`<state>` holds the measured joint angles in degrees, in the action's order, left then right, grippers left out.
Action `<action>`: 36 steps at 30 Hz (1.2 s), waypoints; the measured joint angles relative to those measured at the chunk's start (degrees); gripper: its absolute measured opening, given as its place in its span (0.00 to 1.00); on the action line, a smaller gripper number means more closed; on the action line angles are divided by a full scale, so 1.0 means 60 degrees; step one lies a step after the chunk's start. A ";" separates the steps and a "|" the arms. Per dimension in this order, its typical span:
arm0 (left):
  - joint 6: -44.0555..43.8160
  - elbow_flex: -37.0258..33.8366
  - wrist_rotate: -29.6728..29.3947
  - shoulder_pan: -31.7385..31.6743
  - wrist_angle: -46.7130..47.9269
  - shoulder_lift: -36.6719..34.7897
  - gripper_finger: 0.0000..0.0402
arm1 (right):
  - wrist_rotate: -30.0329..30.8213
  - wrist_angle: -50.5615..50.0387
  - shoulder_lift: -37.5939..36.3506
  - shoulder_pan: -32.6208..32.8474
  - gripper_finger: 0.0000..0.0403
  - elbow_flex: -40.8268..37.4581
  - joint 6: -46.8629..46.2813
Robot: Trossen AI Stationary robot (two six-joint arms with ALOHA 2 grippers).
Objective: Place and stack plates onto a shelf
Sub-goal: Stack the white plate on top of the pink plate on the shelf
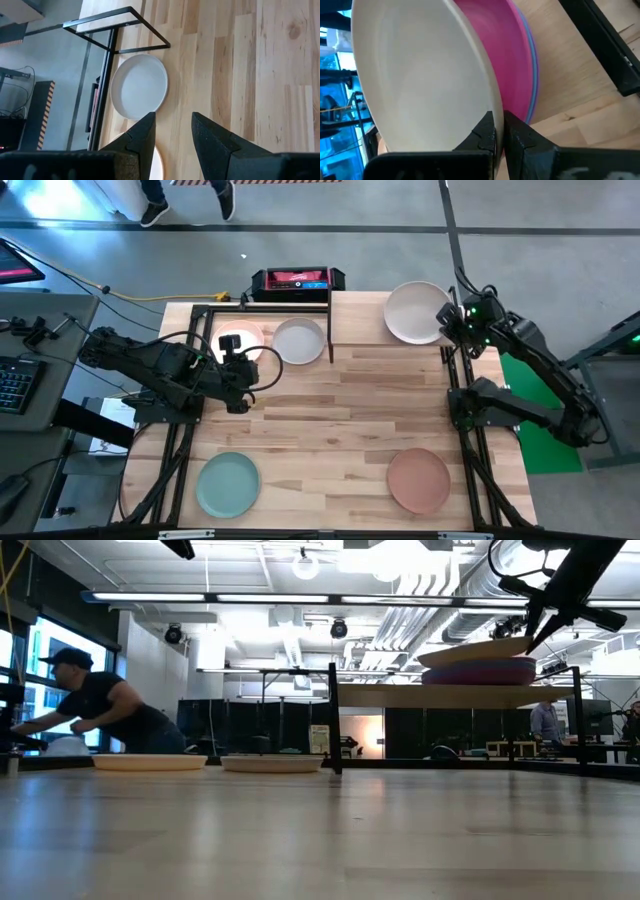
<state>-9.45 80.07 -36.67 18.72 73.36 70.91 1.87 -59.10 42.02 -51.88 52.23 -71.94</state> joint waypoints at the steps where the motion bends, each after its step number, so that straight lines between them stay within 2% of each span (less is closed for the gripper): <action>1: 0.0000 0.0000 0.0000 0.0000 0.0000 0.0000 0.29 | 0.0045 0.0003 0.0000 0.0000 0.00 0.0000 0.0000; 11: 0.0011 0.0000 0.0001 0.0000 0.0000 0.0000 0.29 | 0.0764 -0.0021 0.0004 0.0000 0.00 0.0000 -0.0662; 36: 0.0011 0.0000 0.0004 0.0000 0.0000 0.0000 0.29 | 0.0287 -0.0027 0.0003 0.0000 0.00 0.0000 -0.0178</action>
<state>-9.38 80.07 -36.64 18.72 73.36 70.91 3.60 -59.26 42.04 -51.88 52.23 -73.01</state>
